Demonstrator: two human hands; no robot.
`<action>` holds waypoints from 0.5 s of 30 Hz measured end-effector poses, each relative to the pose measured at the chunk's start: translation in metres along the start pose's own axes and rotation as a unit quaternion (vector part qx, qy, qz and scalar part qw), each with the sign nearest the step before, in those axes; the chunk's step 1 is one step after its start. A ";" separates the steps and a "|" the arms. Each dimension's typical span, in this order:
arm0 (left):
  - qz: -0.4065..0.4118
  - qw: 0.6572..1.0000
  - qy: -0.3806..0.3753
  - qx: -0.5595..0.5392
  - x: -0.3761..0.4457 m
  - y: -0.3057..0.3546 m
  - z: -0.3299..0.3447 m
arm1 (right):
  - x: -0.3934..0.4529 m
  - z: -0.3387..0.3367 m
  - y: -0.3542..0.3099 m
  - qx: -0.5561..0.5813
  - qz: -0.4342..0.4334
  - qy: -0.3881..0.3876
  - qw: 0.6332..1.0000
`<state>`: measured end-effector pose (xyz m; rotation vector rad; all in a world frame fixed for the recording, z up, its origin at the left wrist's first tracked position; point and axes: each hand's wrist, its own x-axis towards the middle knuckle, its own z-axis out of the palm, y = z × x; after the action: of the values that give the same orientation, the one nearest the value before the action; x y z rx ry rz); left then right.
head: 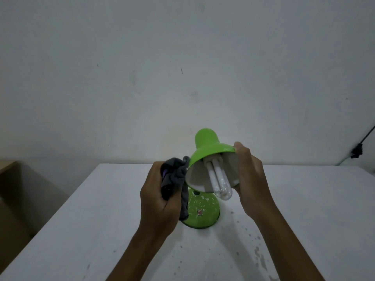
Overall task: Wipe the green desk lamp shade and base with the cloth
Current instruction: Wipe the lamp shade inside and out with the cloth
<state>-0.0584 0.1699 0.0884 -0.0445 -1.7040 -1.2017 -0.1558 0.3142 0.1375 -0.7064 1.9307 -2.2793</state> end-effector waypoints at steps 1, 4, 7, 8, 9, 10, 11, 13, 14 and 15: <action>0.004 1.000 -0.008 -0.004 0.005 0.006 0.001 | 0.001 -0.001 0.000 0.005 -0.001 0.002 1.000; 0.005 0.998 -0.037 -0.059 0.015 0.019 0.003 | 0.002 0.001 0.000 0.011 -0.003 -0.002 1.000; -0.130 0.975 0.033 -0.175 0.007 0.016 0.013 | 0.001 0.004 -0.001 -0.008 -0.003 0.009 1.000; -0.186 0.962 0.064 -0.192 0.001 0.015 0.018 | 0.000 0.005 -0.001 -0.014 -0.005 0.015 1.000; -0.239 0.948 0.084 -0.194 -0.003 0.015 0.021 | 0.000 0.005 -0.001 -0.017 -0.007 0.021 1.000; -0.286 0.934 0.091 -0.197 -0.006 0.016 0.023 | -0.001 0.005 -0.001 -0.018 -0.008 0.025 0.999; -0.317 0.922 0.090 -0.203 -0.007 0.016 0.024 | -0.001 0.004 -0.001 -0.018 -0.008 0.026 0.999; -0.325 0.917 0.084 -0.214 -0.005 0.021 0.023 | -0.001 0.003 0.000 -0.014 -0.004 0.025 1.000; -0.298 0.927 0.084 -0.211 -0.003 0.024 0.023 | -0.001 0.003 0.000 -0.011 -0.001 0.025 1.000; -0.256 0.943 0.080 -0.197 -0.001 0.027 0.022 | 0.000 0.003 0.000 -0.009 0.003 0.023 1.000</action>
<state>-0.0587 0.1999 0.1065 0.2630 -1.3451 -1.8698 -0.1545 0.3112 0.1378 -0.6551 1.9725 -2.2980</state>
